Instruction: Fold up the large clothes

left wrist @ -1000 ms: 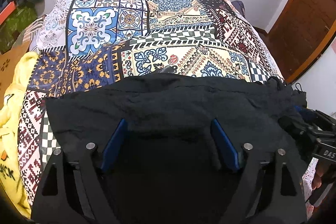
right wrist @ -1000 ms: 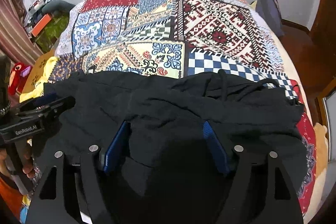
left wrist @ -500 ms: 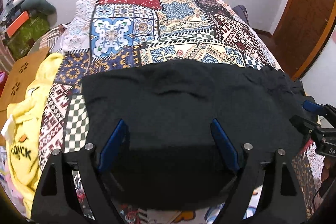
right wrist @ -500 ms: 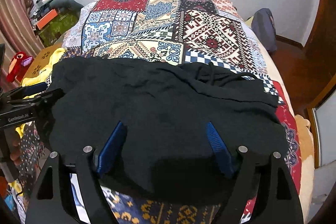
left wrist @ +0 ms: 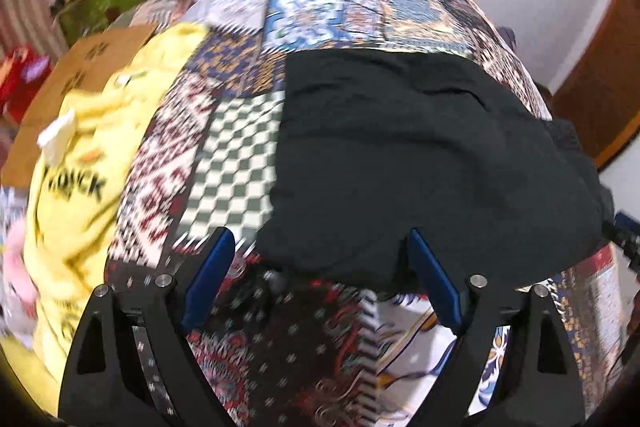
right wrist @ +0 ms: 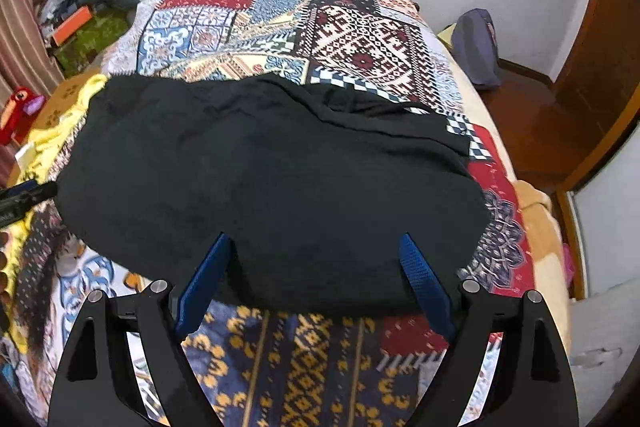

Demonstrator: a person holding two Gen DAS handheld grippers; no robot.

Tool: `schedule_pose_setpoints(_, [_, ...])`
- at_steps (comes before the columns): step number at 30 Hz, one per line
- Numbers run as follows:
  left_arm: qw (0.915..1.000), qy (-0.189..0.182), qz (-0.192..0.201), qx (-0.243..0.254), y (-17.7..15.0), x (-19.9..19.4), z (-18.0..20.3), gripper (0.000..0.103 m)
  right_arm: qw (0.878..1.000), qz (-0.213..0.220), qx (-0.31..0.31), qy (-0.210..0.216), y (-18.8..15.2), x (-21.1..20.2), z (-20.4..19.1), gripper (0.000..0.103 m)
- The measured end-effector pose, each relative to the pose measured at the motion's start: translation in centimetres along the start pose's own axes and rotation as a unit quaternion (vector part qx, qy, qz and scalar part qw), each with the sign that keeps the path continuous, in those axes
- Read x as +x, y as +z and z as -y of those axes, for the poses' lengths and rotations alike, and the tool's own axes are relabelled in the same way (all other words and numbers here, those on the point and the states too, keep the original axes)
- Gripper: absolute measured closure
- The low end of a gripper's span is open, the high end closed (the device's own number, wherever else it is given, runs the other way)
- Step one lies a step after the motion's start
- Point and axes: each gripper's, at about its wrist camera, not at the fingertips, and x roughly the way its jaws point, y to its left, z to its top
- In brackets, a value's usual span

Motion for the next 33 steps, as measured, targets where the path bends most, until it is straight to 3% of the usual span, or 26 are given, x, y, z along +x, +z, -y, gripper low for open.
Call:
schedule_pose_setpoints(5, [0.9956, -0.053, -0.002, -0.077, -0.6, -1.6, -2.6, 0.015, 1.000, 0.009, -0.001, 0.000, 0.2, -1.4, -0.3, 0.019])
schedule_pose_setpoints(8, [0.9838, -0.122, -0.023, -0.129, -1.1, -1.4, -3.1, 0.015, 0.999, 0.030, 0.003, 0.017, 1.1, -2.7, -0.9, 0.019])
schedule_pose_setpoints(11, [0.9670, -0.187, -0.052, -0.165, -1.8, 0.1, -2.7, 0.015, 0.998, 0.047, 0.007, 0.040, 2.0, -3.5, -1.9, 0.019])
schedule_pose_setpoints(15, [0.9384, -0.256, -0.087, -0.215, -2.8, 2.7, -1.9, 0.015, 0.996, 0.049, 0.001, 0.073, 2.8, -3.0, -4.0, 0.019])
schedule_pose_setpoints(18, [0.9172, -0.295, -0.098, -0.250, -3.1, 4.4, -1.7, 0.015, 0.996, 0.040, -0.010, 0.075, 3.0, -1.7, -5.3, 0.019])
schedule_pose_setpoints(21, [0.9063, -0.311, -0.086, -0.273, -2.9, 5.6, -1.7, 0.015, 0.997, 0.017, -0.019, 0.071, 3.0, 0.4, -6.2, 0.019])
schedule_pose_setpoints(24, [0.9009, -0.317, -0.073, -0.287, -2.6, 7.1, -1.8, 0.015, 0.998, 0.010, -0.021, 0.060, 2.6, 1.6, -6.4, 0.019])
schedule_pose_setpoints(26, [0.9051, -0.312, -0.066, -0.281, -2.0, 7.7, -1.3, 0.013, 0.998, 0.016, -0.033, 0.049, 2.5, 1.9, -6.8, 0.016])
schedule_pose_setpoints(29, [0.9121, -0.298, -0.053, -0.277, -1.1, 8.0, -0.1, 0.001, 0.998, 0.017, -0.026, 0.055, 2.7, 2.2, -6.7, 0.013])
schedule_pose_setpoints(31, [0.9189, -0.276, -0.038, -0.280, -0.5, 7.8, 0.5, 0.000, 0.998, 0.014, -0.020, 0.060, 3.0, 2.5, -6.5, 0.013])
schedule_pose_setpoints(33, [0.9197, -0.262, -0.019, -0.292, -0.1, 7.6, 0.8, 0.000, 0.998, 0.013, -0.017, 0.063, 3.2, 2.7, -6.4, 0.013])
